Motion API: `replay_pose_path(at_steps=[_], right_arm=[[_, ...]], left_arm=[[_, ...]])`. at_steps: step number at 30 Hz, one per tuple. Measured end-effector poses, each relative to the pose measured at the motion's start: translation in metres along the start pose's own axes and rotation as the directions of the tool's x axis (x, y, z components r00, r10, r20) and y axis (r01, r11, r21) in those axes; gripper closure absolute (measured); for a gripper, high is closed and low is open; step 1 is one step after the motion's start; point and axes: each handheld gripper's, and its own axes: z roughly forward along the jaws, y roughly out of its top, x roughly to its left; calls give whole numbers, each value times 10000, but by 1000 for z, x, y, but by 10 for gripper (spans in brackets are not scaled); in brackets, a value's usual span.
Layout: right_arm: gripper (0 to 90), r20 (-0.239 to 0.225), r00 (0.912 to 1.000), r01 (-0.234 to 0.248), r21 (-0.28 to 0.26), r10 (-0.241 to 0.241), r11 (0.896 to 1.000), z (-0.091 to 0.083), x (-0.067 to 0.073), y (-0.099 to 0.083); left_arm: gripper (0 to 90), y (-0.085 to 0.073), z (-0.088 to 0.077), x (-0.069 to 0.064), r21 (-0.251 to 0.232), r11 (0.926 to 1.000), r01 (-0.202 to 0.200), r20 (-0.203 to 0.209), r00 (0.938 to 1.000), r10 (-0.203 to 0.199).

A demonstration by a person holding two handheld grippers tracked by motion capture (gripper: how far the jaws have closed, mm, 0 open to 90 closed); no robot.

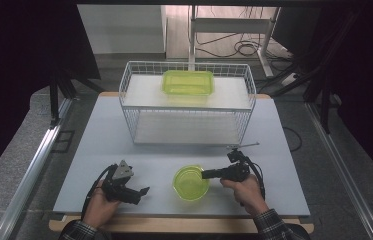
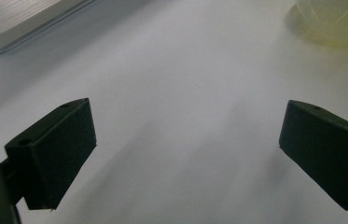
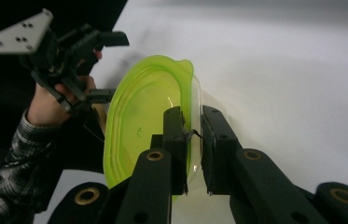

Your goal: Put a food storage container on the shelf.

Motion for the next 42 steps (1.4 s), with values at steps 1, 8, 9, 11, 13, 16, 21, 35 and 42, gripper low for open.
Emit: replay_pose_path(at_steps=[1,8,9,11,13,16,21,35,42], right_arm=[[814,0,10000,0,0,0,10000,0,0,0],[813,-100,9999,-43,-512,38,9987,-12,2,4],[813,-135,9999,-73,-603,65,9982,-14,2,5],[814,-175,9998,-91,-723,79,9973,-16,3,7],[814,-203,9997,-132,-836,116,9964,-19,4,9],[813,-244,9997,-100,-994,76,9950,-22,5,13],[814,-271,9996,-43,-1223,10,9925,-29,9,19],[814,-459,9989,-41,-1875,-46,9823,-44,16,36],[814,-449,9987,143,-2260,-251,9740,-54,24,47]], left_arm=[[37,0,0,0,0,10000,0,0,10000,0],[38,1,-2,1,-12,10000,86,-4,10000,-86],[39,1,-2,1,-1,9999,138,-9,9999,-138],[40,1,-2,1,25,9998,176,-2,9998,-176],[40,1,-2,2,16,9998,192,-10,9998,-192],[40,1,-2,2,25,9998,191,-6,9998,-191],[40,1,-2,2,58,9998,169,1,9999,-169],[41,0,-2,2,85,9998,151,-1,9999,-151],[41,0,-2,1,94,9998,147,7,9999,-147]])
